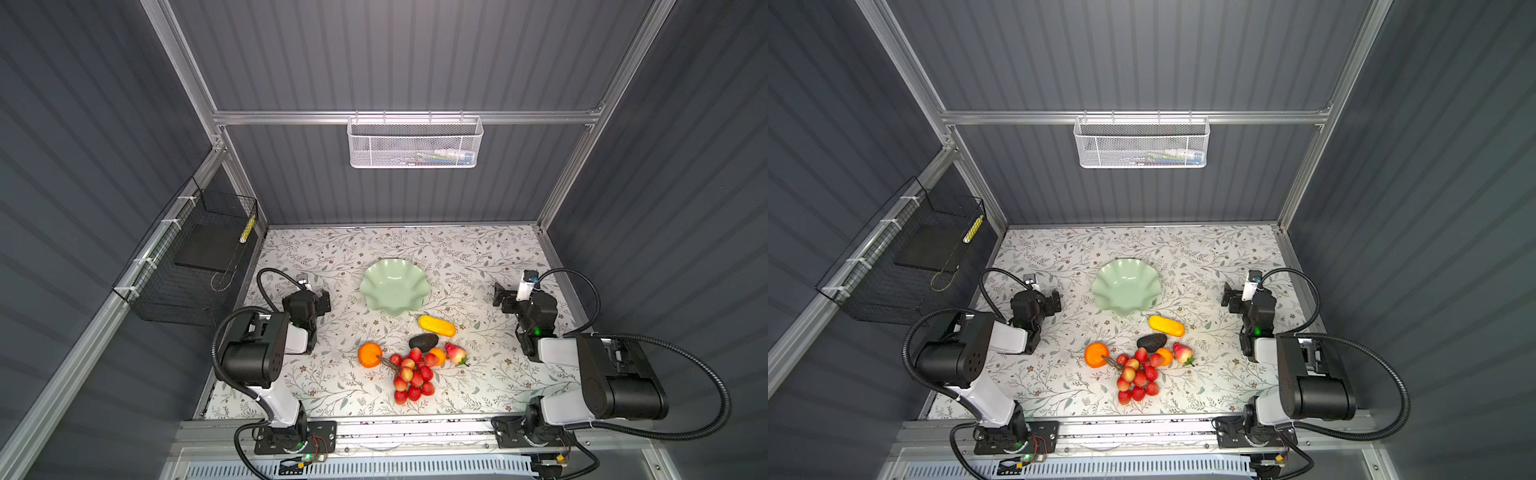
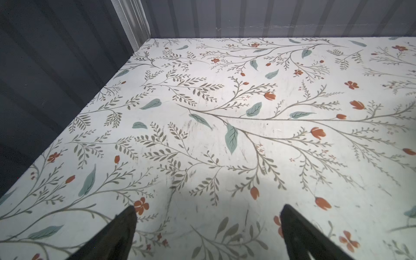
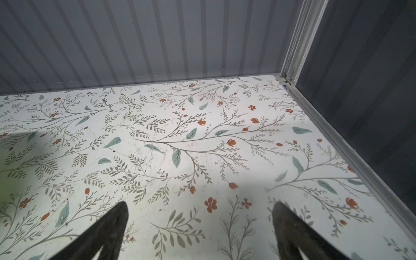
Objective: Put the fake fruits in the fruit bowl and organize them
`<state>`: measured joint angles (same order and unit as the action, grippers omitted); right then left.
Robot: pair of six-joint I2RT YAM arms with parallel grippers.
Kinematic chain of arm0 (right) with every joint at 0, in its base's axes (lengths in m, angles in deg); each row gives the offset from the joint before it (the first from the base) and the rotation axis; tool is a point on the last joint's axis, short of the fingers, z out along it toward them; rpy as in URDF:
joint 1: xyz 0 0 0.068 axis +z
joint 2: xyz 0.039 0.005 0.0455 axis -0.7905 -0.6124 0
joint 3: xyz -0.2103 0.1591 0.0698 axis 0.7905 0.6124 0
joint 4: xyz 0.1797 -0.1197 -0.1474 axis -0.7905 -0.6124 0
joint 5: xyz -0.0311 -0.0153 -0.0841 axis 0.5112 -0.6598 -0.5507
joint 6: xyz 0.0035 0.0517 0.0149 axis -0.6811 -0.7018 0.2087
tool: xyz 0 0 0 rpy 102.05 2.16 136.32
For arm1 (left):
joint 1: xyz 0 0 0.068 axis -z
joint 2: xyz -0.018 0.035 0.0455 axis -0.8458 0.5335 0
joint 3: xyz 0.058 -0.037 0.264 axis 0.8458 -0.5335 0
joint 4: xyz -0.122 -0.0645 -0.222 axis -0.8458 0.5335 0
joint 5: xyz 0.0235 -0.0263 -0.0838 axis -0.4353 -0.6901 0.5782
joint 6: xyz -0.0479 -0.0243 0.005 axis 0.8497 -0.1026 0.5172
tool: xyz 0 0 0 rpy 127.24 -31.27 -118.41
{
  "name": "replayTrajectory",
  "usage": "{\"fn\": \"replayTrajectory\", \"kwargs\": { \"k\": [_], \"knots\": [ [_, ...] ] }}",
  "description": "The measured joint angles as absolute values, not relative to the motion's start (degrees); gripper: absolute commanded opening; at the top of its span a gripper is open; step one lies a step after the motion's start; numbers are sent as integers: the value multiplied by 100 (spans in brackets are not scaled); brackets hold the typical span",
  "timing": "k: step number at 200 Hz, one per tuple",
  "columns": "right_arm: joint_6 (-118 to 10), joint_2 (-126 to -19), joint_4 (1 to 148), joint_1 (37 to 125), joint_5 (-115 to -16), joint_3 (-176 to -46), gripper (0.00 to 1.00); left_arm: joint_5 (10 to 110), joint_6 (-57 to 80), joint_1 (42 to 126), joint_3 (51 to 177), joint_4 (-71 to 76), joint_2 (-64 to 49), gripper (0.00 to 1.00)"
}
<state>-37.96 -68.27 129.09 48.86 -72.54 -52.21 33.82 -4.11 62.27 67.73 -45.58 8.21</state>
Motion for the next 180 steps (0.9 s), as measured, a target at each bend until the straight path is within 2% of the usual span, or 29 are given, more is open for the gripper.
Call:
{"fn": "replayTrajectory", "kwargs": {
  "k": [156,180],
  "knots": [
    [-3827,-6823,12867,4884,-7322,-5221,99,3382,-411,6227,6773,-4567,821,100],
    [-3934,-6506,12330,4884,-7551,-5328,99,3397,-411,6227,6834,-4187,601,100]
  ]
}}
